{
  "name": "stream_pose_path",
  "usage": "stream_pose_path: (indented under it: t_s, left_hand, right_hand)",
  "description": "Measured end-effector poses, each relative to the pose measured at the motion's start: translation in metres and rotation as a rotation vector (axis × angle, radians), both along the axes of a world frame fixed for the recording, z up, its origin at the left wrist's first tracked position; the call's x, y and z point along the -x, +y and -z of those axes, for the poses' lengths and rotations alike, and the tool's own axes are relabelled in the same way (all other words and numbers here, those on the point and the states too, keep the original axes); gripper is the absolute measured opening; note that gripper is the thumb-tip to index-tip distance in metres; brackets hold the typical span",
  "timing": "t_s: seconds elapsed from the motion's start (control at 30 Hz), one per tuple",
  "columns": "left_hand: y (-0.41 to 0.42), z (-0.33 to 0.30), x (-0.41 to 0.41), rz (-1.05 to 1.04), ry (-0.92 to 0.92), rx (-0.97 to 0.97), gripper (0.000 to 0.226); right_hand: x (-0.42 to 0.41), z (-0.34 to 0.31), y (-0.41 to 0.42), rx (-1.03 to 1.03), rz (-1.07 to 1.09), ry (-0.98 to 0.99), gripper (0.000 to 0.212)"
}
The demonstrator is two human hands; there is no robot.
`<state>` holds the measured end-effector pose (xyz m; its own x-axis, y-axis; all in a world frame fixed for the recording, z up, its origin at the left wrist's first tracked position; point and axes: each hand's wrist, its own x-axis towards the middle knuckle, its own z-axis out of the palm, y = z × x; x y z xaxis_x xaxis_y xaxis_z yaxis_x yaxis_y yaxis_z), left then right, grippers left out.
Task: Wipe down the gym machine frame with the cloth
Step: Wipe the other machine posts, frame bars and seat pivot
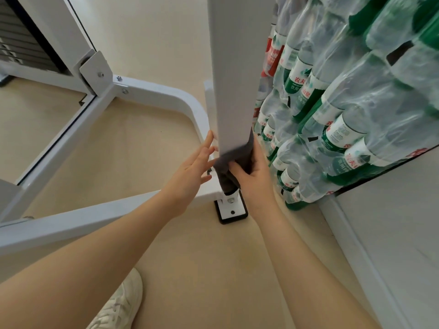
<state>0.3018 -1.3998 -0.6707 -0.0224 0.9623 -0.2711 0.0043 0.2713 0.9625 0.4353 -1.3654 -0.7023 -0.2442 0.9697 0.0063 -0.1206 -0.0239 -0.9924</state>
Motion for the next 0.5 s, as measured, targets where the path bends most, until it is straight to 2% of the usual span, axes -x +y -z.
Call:
stream_pose_path:
  t_s: [0.1,0.17,0.27,0.37,0.5]
  left_hand:
    - [0.002,0.004,-0.001,-0.025,-0.010,-0.008,0.044]
    - [0.004,0.009,0.001,-0.072,-0.073,0.019,0.039]
    - [0.006,0.017,0.005,-0.043,-0.042,-0.015,0.039]
    - [0.005,0.022,0.005,-0.027,-0.036,-0.055,0.041]
    - [0.003,0.023,0.008,0.035,-0.049,-0.030,0.042]
  right_hand:
    - [-0.001,0.034,-0.006,0.120,0.040,-0.103,0.061]
    - [-0.004,0.058,-0.011,0.242,0.084,-0.188,0.051]
    - [-0.007,0.084,-0.012,0.345,0.103,-0.205,0.041]
    - [-0.001,0.087,-0.009,0.326,0.158,-0.198,0.042]
    - [0.008,0.051,-0.016,0.178,0.262,-0.126,0.048]
